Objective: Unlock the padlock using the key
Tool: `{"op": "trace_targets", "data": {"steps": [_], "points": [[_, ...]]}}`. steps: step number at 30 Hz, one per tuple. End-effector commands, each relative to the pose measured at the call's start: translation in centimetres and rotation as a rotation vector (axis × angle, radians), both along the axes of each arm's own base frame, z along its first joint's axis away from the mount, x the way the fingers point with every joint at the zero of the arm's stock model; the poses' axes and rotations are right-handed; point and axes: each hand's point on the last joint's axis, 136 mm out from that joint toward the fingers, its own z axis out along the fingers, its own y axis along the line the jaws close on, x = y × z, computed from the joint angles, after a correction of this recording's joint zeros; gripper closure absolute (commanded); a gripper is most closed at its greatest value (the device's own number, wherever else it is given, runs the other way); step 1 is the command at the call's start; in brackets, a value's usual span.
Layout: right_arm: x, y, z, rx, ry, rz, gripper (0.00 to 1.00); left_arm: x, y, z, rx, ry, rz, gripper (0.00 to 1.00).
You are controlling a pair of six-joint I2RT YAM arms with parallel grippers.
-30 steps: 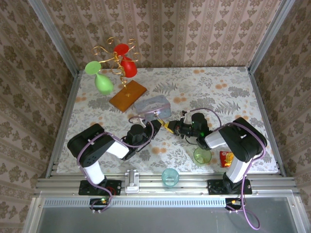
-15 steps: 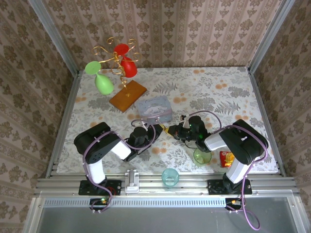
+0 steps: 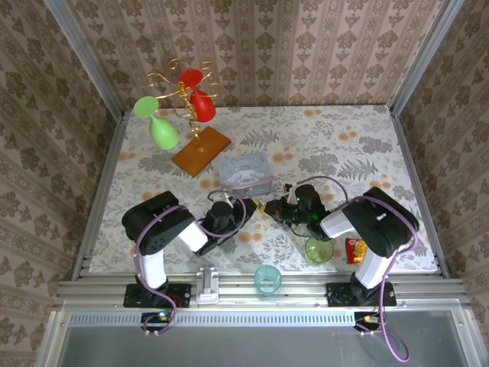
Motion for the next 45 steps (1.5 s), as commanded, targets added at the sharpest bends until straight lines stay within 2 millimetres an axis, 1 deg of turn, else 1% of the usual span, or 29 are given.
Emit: {"op": "trace_targets", "data": {"steps": [1, 3, 7, 10, 11, 15, 16, 17, 18, 19, 21, 24, 27, 30, 34, 36, 39, 40, 41, 43, 45], "points": [[2.2, 0.8, 3.0, 0.185, -0.067, -0.031, 1.0, -1.7, -2.6, 3.3, -0.093, -0.072, -0.133, 1.0], [2.4, 1.0, 2.9, 0.207, -0.059, -0.029, 1.0, -1.6, -2.6, 3.9, -0.102, -0.086, -0.13, 1.0], [2.4, 0.7, 2.4, 0.195, -0.045, -0.025, 1.0, -1.3, -2.7, 5.0, -0.118, -0.113, -0.127, 1.0], [2.3, 0.3, 1.9, 0.169, -0.038, -0.03, 1.0, -1.2, -2.9, 5.1, -0.127, -0.105, -0.133, 1.0], [2.3, 0.2, 1.8, 0.153, -0.037, -0.03, 1.0, -1.2, -2.8, 4.8, -0.123, -0.097, -0.129, 0.94], [1.8, 0.1, 1.6, 0.099, -0.04, -0.014, 1.0, -1.0, -2.1, 3.6, -0.092, -0.085, -0.11, 0.9], [1.7, 0.1, 1.6, 0.084, -0.039, -0.012, 1.0, -1.0, -1.9, 3.3, -0.084, -0.084, -0.106, 0.86], [1.6, 0.1, 1.5, 0.069, -0.036, -0.01, 1.0, -0.9, -1.8, 3.2, -0.077, -0.088, -0.101, 0.76], [1.5, 0.1, 1.6, 0.06, -0.039, -0.006, 1.0, -0.8, -1.6, 3.0, -0.068, -0.092, -0.095, 0.72], [1.5, 0.1, 1.6, 0.054, -0.04, -0.003, 1.0, -0.6, -1.5, 3.0, -0.06, -0.099, -0.093, 0.7], [1.6, 0.0, 1.4, 0.047, -0.037, -0.011, 1.0, -0.3, -1.5, 3.3, -0.045, -0.133, -0.102, 0.62], [1.8, -0.1, 0.9, 0.041, -0.025, -0.029, 1.0, 0.2, -1.6, 3.4, -0.036, -0.153, -0.105, 0.58], [1.9, 0.1, 0.8, 0.063, -0.024, -0.034, 1.0, 0.8, -1.0, 2.4, -0.026, -0.125, -0.076, 0.51], [1.8, 0.4, 0.7, 0.073, -0.021, -0.029, 1.0, 1.1, -0.5, 0.9, -0.006, -0.091, -0.046, 0.51], [1.6, 0.6, 0.6, 0.06, -0.021, -0.028, 1.0, 1.8, -0.3, 0.3, 0.031, -0.112, -0.024, 0.52], [1.7, 0.7, 0.5, 0.059, -0.021, -0.035, 1.0, 2.1, -0.4, 0.3, 0.038, -0.121, -0.014, 0.58], [1.8, 1.0, 0.6, 0.067, -0.021, -0.03, 1.0, 2.2, -0.6, 0.8, 0.037, -0.141, -0.014, 0.66], [1.8, 1.1, 0.7, 0.067, -0.022, -0.027, 1.0, 2.3, -0.5, 0.8, 0.039, -0.143, -0.007, 0.7], [1.7, 1.1, 0.7, 0.067, -0.021, -0.023, 1.0, 2.3, -0.3, 0.8, 0.042, -0.144, -0.002, 0.71], [1.7, 1.1, 0.6, 0.065, -0.018, -0.024, 1.0, 2.3, -0.1, 0.8, 0.045, -0.144, 0.002, 0.7], [1.6, 1.1, 0.5, 0.062, -0.016, -0.021, 1.0, 2.4, 0.0, 0.4, 0.042, -0.13, -0.001, 0.67]]}}
